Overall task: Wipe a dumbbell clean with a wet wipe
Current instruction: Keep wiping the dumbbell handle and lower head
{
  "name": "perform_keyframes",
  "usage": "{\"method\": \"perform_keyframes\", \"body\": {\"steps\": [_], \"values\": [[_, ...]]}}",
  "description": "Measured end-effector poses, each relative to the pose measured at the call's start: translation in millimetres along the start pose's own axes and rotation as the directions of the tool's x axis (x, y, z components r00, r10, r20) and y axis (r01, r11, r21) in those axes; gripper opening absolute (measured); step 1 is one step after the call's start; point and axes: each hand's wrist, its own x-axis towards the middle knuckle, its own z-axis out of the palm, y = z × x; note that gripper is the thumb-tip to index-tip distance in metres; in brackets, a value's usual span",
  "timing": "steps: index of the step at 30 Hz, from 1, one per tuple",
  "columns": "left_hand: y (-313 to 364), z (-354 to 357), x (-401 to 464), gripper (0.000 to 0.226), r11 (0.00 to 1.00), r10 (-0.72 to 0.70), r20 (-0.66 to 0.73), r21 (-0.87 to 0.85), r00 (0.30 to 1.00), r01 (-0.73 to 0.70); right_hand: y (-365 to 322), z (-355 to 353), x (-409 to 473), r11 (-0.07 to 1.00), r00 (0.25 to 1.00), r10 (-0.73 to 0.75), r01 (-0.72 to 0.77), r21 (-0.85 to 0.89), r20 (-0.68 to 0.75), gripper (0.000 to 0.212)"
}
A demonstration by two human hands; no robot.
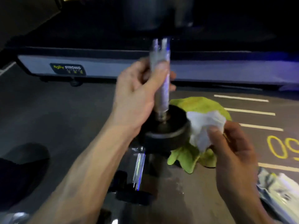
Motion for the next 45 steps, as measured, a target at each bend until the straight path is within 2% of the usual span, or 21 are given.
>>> {"method": "perform_keyframes", "body": {"steps": [3, 7, 11, 14, 17, 18, 20, 22, 24, 26, 28, 30, 31, 33, 35, 37, 39, 40, 42, 44, 45], "values": [[-8, 54, 17, 0.008, 0.999, 0.018, 0.076, -0.031, 0.997, -0.015, -10, -32, 17, 1.000, 0.993, -0.029, 0.030, 0.006, -0.118, 0.018], [-33, 89, 17, 0.005, 0.998, -0.058, 0.132, -0.002, 0.990, 0.059, -11, -56, 30, 1.000, 0.985, -0.004, 0.004, 0.003, -0.174, 0.019], [-40, 97, 19, 0.009, 0.992, -0.099, 0.132, 0.092, 0.986, 0.087, -11, -72, 40, 0.997, 0.994, -0.044, 0.038, -0.060, -0.100, 0.020], [-36, 93, 26, 0.016, 0.980, -0.130, 0.168, 0.173, 0.977, 0.100, -17, -76, 57, 0.995, 0.992, -0.072, 0.065, -0.076, -0.100, 0.016], [-31, 87, 33, 0.017, 0.955, -0.141, 0.182, 0.285, 0.973, 0.085, -28, -62, 88, 0.972, 0.988, -0.146, 0.136, -0.193, -0.040, 0.018], [-28, 86, 34, 0.018, 0.950, -0.137, 0.182, 0.303, 0.974, 0.077, -32, -54, 100, 0.973, 0.992, -0.124, 0.125, -0.196, 0.017, 0.017], [-21, 84, 37, 0.022, 0.940, -0.135, 0.206, 0.335, 0.969, 0.060, -35, -37, 118, 0.989, 0.985, 0.011, 0.015, -0.149, 0.173, 0.014], [-16, 79, 39, 0.035, 0.924, -0.150, 0.218, 0.378, 0.964, 0.058, -31, -25, 123, 0.989, 0.939, 0.132, -0.102, -0.109, 0.317, 0.013], [-14, 70, 45, 0.060, 0.908, -0.104, 0.140, 0.417, 0.985, 0.037, -25, -21, 121, 0.986, 0.913, 0.156, -0.124, -0.107, 0.376, 0.015], [-8, 64, 50, 0.097, 0.864, 0.059, 0.054, 0.497, 0.997, -0.078, -25, -19, 117, 0.987, 0.922, 0.156, -0.128, -0.101, 0.355, 0.017], [0, 62, 55, 0.115, 0.757, 0.261, 0.141, 0.584, 0.955, -0.293, -25, -18, 116, 0.986, 0.930, 0.160, -0.136, -0.093, 0.331, 0.018], [9, 63, 61, 0.100, 0.646, 0.351, 0.287, 0.615, 0.891, -0.453, -25, -17, 115, 0.986, 0.928, 0.162, -0.138, -0.097, 0.334, 0.017], [13, 64, 63, 0.089, 0.632, 0.349, 0.324, 0.611, 0.879, -0.476, -25, -18, 115, 0.986, 0.925, 0.165, -0.141, -0.093, 0.341, 0.017], [17, 65, 67, 0.078, 0.655, 0.310, 0.354, 0.594, 0.882, -0.468, -26, -19, 114, 0.984, 0.919, 0.179, -0.160, -0.084, 0.351, 0.018], [16, 65, 66, 0.077, 0.684, 0.299, 0.372, 0.558, 0.879, -0.469, -27, -24, 114, 0.982, 0.920, 0.186, -0.181, -0.047, 0.345, 0.017], [15, 66, 65, 0.078, 0.699, 0.308, 0.392, 0.525, 0.867, -0.486, -29, -33, 110, 0.980, 0.939, 0.181, -0.197, 0.027, 0.291, 0.025], [14, 66, 64, 0.077, 0.710, 0.309, 0.402, 0.505, 0.862, -0.490, -33, -44, 102, 0.991, 0.969, 0.120, -0.131, 0.037, 0.216, 0.030], [14, 65, 62, 0.077, 0.713, 0.308, 0.404, 0.502, 0.861, -0.491, -35, -50, 97, 0.998, 0.982, 0.057, -0.053, -0.026, 0.182, 0.029], [15, 60, 60, 0.078, 0.720, 0.301, 0.404, 0.498, 0.864, -0.483, -36, -59, 92, 0.939, 0.988, -0.113, 0.140, -0.315, 0.101, 0.024], [18, 56, 59, 0.071, 0.738, 0.270, 0.403, 0.497, 0.874, -0.457, -35, -65, 94, 0.690, 0.949, -0.303, 0.278, -0.668, 0.083, 0.019], [19, 54, 60, 0.064, 0.745, 0.262, 0.400, 0.495, 0.878, -0.447, -36, -63, 95, 0.577, 0.931, -0.351, 0.297, -0.761, 0.097, 0.019]]}}
